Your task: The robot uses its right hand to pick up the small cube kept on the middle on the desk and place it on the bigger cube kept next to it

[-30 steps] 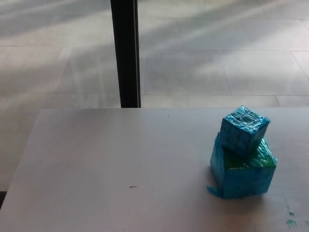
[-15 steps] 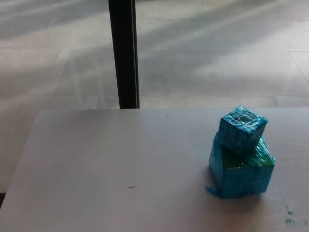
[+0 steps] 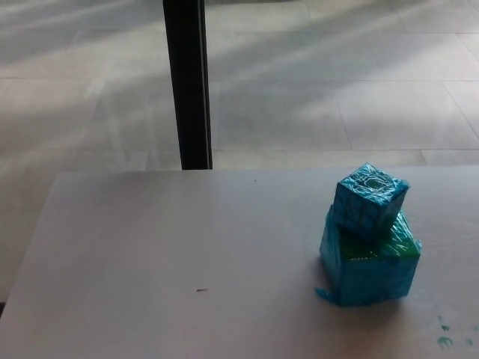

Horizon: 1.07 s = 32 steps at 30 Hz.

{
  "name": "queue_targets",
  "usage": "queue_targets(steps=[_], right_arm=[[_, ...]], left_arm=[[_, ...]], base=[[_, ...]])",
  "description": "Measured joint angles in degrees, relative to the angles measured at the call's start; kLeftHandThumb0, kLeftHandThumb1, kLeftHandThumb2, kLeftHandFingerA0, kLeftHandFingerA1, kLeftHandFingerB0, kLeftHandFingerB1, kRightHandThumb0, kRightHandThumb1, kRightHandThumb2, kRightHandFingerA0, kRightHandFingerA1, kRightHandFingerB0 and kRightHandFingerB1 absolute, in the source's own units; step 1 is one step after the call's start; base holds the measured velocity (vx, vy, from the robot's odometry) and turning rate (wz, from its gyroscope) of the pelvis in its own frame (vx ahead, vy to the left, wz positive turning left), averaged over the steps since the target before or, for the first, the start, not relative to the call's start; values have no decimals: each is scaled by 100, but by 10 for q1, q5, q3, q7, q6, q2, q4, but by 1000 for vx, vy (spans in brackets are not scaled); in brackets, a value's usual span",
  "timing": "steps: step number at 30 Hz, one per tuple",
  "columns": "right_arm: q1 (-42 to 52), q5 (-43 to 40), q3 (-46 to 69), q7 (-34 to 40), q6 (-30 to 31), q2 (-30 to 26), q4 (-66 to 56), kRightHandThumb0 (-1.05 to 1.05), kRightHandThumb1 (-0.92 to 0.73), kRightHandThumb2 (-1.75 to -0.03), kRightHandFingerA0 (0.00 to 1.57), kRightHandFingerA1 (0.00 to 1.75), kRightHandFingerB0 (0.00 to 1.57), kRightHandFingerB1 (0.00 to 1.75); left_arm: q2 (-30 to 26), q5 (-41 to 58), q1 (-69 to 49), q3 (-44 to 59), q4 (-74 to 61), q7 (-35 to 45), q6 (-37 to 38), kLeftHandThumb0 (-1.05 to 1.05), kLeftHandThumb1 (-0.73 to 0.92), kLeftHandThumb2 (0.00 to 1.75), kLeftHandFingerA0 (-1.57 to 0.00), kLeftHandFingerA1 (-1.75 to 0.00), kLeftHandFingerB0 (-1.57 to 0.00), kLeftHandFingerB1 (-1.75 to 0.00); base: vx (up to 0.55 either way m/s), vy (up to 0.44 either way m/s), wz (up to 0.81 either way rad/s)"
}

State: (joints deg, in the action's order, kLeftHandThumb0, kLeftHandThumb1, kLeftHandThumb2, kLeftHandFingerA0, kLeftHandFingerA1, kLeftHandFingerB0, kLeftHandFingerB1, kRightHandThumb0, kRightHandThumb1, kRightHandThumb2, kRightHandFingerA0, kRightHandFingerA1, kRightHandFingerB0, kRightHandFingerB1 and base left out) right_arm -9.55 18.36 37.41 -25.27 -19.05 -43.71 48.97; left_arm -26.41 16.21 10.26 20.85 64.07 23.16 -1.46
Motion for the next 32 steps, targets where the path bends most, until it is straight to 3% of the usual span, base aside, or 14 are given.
queue_targets(steps=[1,2,6,8,9,12,18,20,21,22,24,25,26,32], right_arm=[[4,-3,5,6,-1,8,6,-69,-58,-98,26,70,31,60],[10,-7,13,15,-2,19,15,-63,-73,-62,24,77,34,50],[27,-25,42,42,-2,54,44,-62,-74,-62,31,79,34,48],[35,-38,61,56,-2,75,60,-63,-75,-62,31,80,34,51],[38,-44,68,61,-2,82,67,-66,-75,-62,30,83,34,53],[45,-65,91,73,0,107,89,-68,-75,-62,29,85,42,54],[55,-107,116,91,10,142,118,-70,-76,-63,28,87,40,53],[58,-119,117,94,14,152,119,-69,-76,-63,27,87,39,54],[61,-127,117,95,17,158,119,-67,-77,-63,25,87,38,54],[64,-135,116,95,19,164,115,-70,-64,-103,31,75,30,61],[68,-148,111,95,23,169,111,-69,-78,-64,21,80,23,49],[70,-155,107,96,24,169,111,-70,-62,-96,25,69,19,54],[71,-162,102,96,25,169,111,-71,-80,-64,22,78,22,50],[76,-193,78,97,31,170,105,-70,-79,-64,22,78,25,51]], left_arm=[[0,0,0,0,0,0,0,-94,84,66,-26,-36,-16,-28],[0,0,0,0,0,0,0,-92,67,106,-19,-47,-5,-37],[1,0,-1,0,0,0,0,-93,84,66,-27,-36,-17,-28],[1,0,-3,1,1,0,0,-92,66,105,-19,-47,-5,-38],[1,0,-4,1,1,0,0,-93,81,65,-26,-36,-17,-29],[1,1,-6,4,2,0,0,-90,67,106,-18,-47,-8,-38],[1,1,-15,4,4,1,0,-93,84,66,-27,-38,-17,-28],[1,1,-17,5,6,1,0,-91,66,105,-21,-49,-10,-40],[1,1,-19,6,7,1,0,-92,85,67,-28,-37,-17,-29],[1,1,-20,6,8,1,0,-92,86,67,-27,-36,-16,-28],[1,1,-24,7,8,3,0,-92,69,106,-20,-47,-9,-38],[1,1,-25,7,8,4,0,-91,86,67,-26,-37,-15,-28],[1,1,-25,8,8,5,0,-94,84,63,-28,-37,-18,-28],[1,1,-25,10,11,6,0,-93,83,66,-27,-37,-17,-29]], base=[[0,0,0],[0,0,0],[0,0,0],[0,0,0],[0,0,0],[0,0,0],[0,0,0],[0,0,0],[0,0,0],[0,0,0],[0,0,0],[0,0,0],[0,0,0],[0,0,0]])
